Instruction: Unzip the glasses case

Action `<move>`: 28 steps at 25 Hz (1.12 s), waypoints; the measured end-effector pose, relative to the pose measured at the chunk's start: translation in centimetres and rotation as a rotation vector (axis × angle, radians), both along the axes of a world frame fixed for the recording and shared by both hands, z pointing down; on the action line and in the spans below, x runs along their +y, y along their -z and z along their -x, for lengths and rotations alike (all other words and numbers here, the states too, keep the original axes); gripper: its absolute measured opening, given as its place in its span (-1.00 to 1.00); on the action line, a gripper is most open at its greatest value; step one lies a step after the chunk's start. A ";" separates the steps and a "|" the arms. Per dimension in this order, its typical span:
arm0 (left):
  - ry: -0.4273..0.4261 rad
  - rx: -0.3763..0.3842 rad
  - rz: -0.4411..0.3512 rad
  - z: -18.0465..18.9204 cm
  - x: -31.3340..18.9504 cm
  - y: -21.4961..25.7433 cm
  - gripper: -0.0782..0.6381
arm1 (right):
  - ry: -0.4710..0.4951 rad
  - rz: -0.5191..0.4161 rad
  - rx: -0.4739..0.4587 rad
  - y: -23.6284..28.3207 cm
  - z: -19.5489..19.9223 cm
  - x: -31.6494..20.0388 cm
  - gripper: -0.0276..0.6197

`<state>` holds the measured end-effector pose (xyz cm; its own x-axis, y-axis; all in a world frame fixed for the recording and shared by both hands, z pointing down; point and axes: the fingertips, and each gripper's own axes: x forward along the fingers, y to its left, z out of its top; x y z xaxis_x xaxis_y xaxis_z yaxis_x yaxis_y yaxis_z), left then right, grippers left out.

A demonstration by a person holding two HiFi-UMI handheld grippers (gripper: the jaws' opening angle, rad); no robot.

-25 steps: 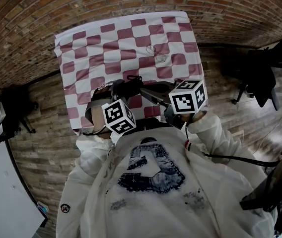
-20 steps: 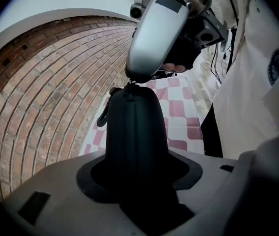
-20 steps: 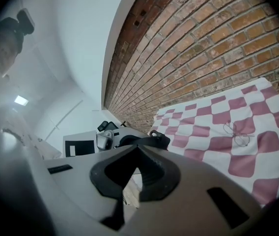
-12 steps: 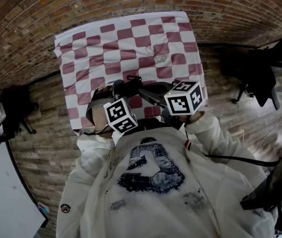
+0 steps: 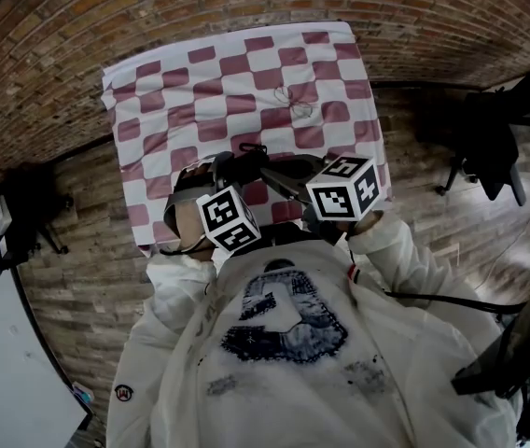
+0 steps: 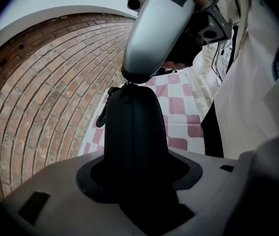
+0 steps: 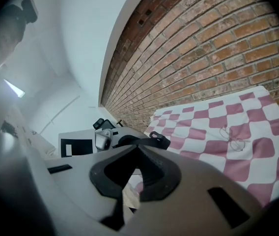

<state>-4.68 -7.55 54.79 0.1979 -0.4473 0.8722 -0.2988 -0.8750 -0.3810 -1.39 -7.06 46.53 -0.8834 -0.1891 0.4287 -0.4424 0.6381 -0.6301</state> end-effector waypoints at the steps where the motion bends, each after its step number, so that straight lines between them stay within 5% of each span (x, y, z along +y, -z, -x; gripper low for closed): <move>1: 0.003 0.006 0.000 0.0 0.0 0.0 -0.06 | -0.002 -0.007 0.000 0.0 0.0 0.0 -0.87; 14: 0.077 0.136 0.025 0.1 -0.3 0.4 -0.06 | -0.035 -0.005 -0.032 0.5 -0.9 -0.7 -0.86; 23: 0.198 0.404 0.101 -0.5 -0.4 1.6 -0.06 | -0.110 -0.072 -0.014 1.0 -2.0 -2.0 -0.86; 28: 0.289 0.657 0.149 -1.0 -0.7 3.3 -0.06 | -0.172 -0.175 0.014 1.6 -3.2 -2.9 -0.86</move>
